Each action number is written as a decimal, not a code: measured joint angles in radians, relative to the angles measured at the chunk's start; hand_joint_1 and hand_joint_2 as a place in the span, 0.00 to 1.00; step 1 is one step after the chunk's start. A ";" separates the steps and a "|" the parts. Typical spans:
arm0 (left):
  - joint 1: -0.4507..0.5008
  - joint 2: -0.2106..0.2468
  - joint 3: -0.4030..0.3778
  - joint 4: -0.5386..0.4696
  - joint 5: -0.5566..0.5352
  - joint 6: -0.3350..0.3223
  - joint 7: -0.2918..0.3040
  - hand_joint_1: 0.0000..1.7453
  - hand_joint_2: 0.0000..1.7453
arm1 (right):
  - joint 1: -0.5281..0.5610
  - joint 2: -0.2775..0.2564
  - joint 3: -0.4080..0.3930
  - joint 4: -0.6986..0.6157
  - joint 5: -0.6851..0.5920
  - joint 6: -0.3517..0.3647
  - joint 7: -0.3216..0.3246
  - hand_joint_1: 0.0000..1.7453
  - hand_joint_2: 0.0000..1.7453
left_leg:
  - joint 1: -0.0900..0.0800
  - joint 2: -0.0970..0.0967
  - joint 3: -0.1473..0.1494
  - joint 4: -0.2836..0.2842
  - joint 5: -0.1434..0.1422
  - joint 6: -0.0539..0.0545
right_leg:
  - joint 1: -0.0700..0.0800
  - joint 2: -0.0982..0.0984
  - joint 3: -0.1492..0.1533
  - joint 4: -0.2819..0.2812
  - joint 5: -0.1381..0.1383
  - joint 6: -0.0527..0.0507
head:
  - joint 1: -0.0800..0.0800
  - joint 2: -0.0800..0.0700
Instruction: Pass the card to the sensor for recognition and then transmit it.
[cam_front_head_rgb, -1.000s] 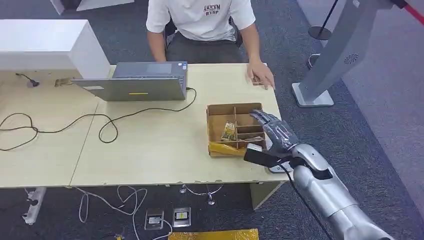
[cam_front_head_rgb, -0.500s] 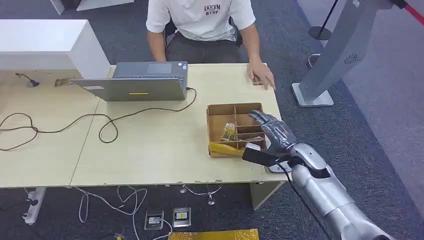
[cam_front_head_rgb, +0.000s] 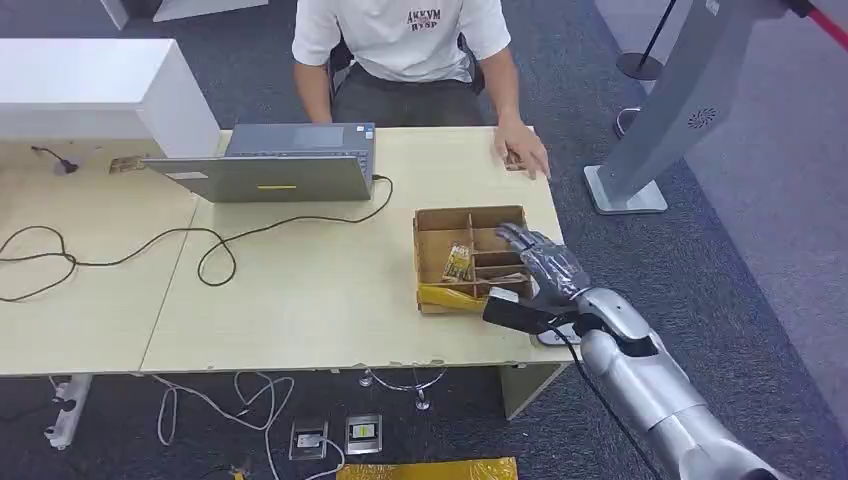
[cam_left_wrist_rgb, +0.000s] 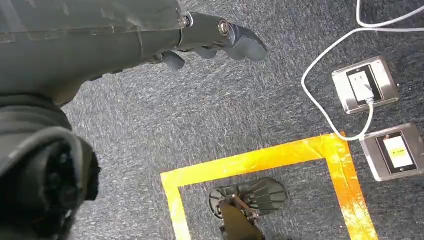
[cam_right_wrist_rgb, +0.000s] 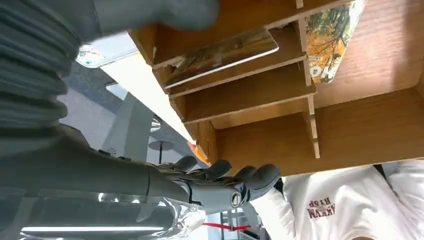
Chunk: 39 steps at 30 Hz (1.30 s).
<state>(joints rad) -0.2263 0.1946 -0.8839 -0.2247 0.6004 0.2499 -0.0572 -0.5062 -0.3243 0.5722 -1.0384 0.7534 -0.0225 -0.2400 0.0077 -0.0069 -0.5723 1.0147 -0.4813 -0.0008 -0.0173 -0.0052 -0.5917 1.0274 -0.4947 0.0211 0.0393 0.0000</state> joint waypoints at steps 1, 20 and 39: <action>0.000 0.000 0.000 0.000 0.000 0.000 0.000 0.00 0.00 | 0.000 0.000 0.000 0.002 -0.002 0.005 0.000 1.00 1.00 | 0.000 0.000 0.000 0.000 0.000 0.000 | 0.000 0.000 0.000 0.000 0.000 0.000 | 0.000 0.000; 0.006 -0.007 0.000 0.000 0.018 0.003 0.001 0.00 0.00 | -0.036 0.012 0.007 0.042 0.002 0.034 -0.027 1.00 1.00 | 0.000 0.000 0.000 0.000 0.000 0.000 | 0.000 0.000 0.000 0.000 0.000 0.000 | 0.000 0.000; 0.007 -0.012 0.000 0.000 0.007 0.013 0.001 0.00 0.00 | -0.094 0.024 -0.021 0.032 0.009 -0.025 -0.007 1.00 1.00 | 0.000 0.001 0.000 0.000 0.000 0.000 | 0.000 0.001 0.000 0.000 0.000 0.000 | 0.000 0.000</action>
<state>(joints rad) -0.2194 0.1827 -0.8839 -0.2247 0.6077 0.2625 -0.0565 -0.5999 -0.3006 0.5513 -1.0059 0.7626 -0.0477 -0.2468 0.0075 -0.0061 -0.5721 1.0147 -0.4811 -0.0008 -0.0175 -0.0041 -0.5918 1.0277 -0.4944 0.0214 0.0389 0.0000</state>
